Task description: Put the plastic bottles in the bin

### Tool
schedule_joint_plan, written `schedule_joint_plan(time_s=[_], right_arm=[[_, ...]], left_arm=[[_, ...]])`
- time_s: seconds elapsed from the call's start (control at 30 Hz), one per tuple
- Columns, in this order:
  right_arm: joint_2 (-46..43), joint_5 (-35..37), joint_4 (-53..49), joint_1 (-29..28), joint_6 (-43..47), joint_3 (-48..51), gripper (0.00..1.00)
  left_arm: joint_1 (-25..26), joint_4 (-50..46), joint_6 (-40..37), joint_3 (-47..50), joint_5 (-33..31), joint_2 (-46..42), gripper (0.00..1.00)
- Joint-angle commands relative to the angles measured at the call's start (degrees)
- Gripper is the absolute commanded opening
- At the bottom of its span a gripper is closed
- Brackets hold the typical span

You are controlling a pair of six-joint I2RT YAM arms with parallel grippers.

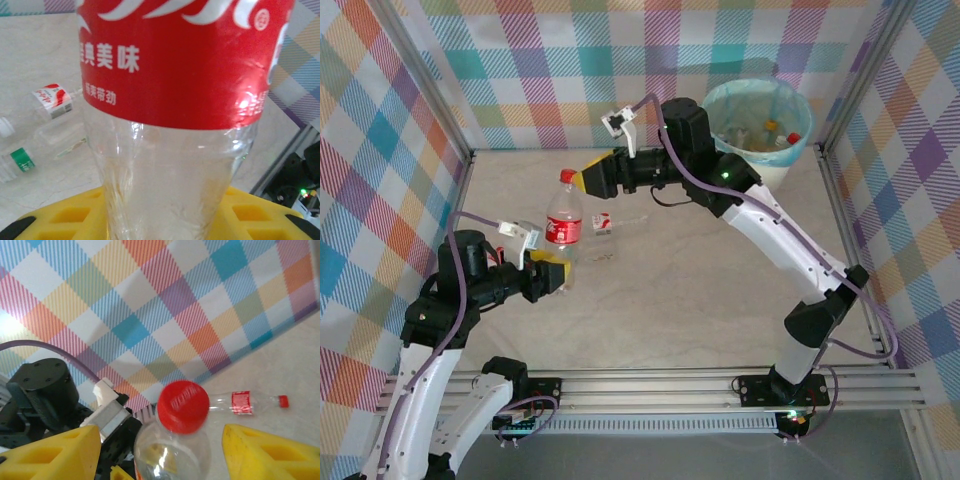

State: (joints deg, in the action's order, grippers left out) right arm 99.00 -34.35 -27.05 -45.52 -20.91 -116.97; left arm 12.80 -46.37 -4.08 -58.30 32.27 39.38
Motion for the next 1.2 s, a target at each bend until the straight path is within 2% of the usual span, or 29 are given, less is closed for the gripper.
schedule_joint_plan(time_s=[0.0, 0.17, 0.27, 0.4, 0.57, 0.7, 0.73, 0.8, 0.87, 0.93, 1.03, 1.17], right_arm=[[1.86, -3.09, -2.25, -1.11, 0.27, -3.65, 0.65], [3.40, -1.93, -4.59, -1.85, 1.44, -5.71, 0.64], [3.74, -2.05, -4.59, -2.03, 1.53, -6.12, 0.58], [4.07, -2.71, -4.63, -2.19, 1.60, -6.43, 0.44], [3.61, -3.37, -5.69, -2.14, 2.52, -4.03, 0.18], [2.47, -0.89, -9.27, -2.19, 6.04, -3.59, 0.07], [1.67, -1.44, -9.53, -2.12, 7.64, -3.34, 0.05], [-0.95, 0.13, -7.15, -2.12, 7.59, 0.47, 0.04], [-4.78, -0.16, -0.21, -2.12, 9.53, 7.31, 0.03], [-7.44, 1.13, 3.02, -2.12, 13.45, 10.35, 0.00], [-5.93, 4.65, -3.51, -1.94, 17.20, 4.44, 0.00], [-3.62, 1.75, -6.53, -1.94, 16.29, 0.83, 0.00]], left_arm=[[0.72, 0.53, -2.20, -0.61, 5.04, 0.26, 0.43], [0.74, 0.67, -3.56, -0.63, 6.49, 0.26, 0.43], [0.74, 0.43, -3.91, -0.50, 6.49, 0.43, 0.43], [0.74, 0.13, -3.97, -0.63, 5.98, 0.79, 0.43], [0.75, 3.17, -0.81, 0.62, 4.04, 0.61, 0.46], [0.74, 6.04, 1.57, 3.04, 2.13, 1.32, 0.50], [0.74, 4.33, 1.29, 1.98, 0.95, 1.66, 0.50], [0.74, 8.14, 5.60, 4.25, -1.74, 1.20, 0.51], [0.74, 10.06, 2.86, 5.44, 0.81, 1.59, 0.54], [0.74, 7.06, -1.66, 2.71, -2.70, 3.29, 0.57], [1.09, 5.69, -2.29, -0.92, -5.86, 5.38, 0.63], [1.09, 9.19, -0.31, 0.71, -5.73, 5.00, 0.66]])
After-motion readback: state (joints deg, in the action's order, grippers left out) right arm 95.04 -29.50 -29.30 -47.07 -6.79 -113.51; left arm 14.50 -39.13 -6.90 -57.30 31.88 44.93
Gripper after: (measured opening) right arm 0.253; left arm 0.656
